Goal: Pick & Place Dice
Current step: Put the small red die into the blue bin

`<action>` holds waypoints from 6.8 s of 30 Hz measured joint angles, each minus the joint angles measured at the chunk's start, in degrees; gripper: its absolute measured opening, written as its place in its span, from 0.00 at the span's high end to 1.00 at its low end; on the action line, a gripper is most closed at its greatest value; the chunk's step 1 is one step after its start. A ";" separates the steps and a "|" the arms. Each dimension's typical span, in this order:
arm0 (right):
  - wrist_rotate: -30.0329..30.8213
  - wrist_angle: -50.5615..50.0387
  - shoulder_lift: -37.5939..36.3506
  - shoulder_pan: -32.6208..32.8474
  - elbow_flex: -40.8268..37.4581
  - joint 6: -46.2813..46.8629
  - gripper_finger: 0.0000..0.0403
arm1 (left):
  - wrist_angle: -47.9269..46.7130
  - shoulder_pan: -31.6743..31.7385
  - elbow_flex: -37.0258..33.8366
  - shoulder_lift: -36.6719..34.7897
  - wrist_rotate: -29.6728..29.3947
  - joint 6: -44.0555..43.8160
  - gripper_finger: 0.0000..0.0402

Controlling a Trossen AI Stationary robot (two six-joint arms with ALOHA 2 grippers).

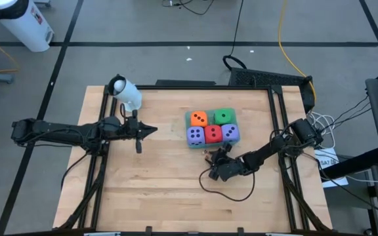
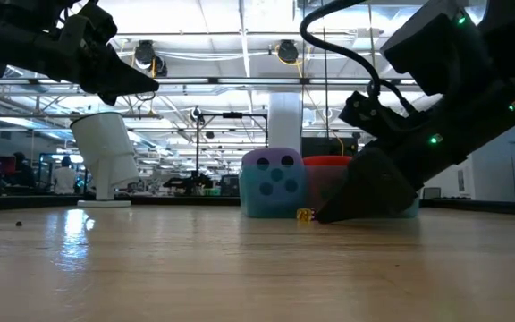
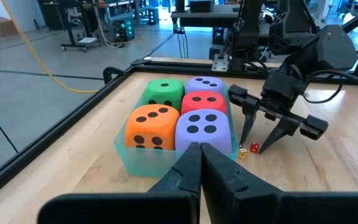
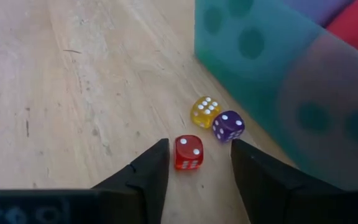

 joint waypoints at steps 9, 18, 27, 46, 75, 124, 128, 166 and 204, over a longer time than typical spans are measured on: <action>-0.94 0.80 0.00 0.70 -0.01 -0.16 0.80 | 0.02 0.00 0.00 0.00 0.00 0.00 0.98; -3.76 5.73 -3.86 4.42 -0.09 -4.44 0.91 | 0.61 0.02 0.00 0.00 0.02 -1.18 0.97; -3.64 1.80 -15.44 5.30 -0.09 -16.27 0.88 | 0.72 0.02 0.00 0.00 1.86 -1.36 0.98; -13.72 -24.56 -48.76 -16.86 -0.02 -26.29 0.89 | 1.12 0.01 0.00 0.01 1.92 -1.33 0.98; -31.22 -41.30 -23.31 -37.01 17.06 -39.61 0.84 | 3.19 -0.04 0.02 0.02 1.83 0.18 0.98; -18.66 17.34 -22.33 -25.73 -6.17 -91.48 0.42 | 16.44 -1.32 1.02 13.91 6.55 -16.45 0.99; -20.42 20.37 -22.32 -25.72 -7.05 -91.00 0.42 | 21.20 -1.53 5.92 21.96 7.61 -16.17 1.00; -12.52 19.78 -22.34 -23.09 -7.17 -88.12 0.42 | 29.49 5.87 34.34 58.62 23.93 -29.74 1.00; -12.54 24.06 -22.34 -23.14 -7.15 -88.05 0.42 | 20.63 7.30 39.23 61.32 21.36 -28.43 1.00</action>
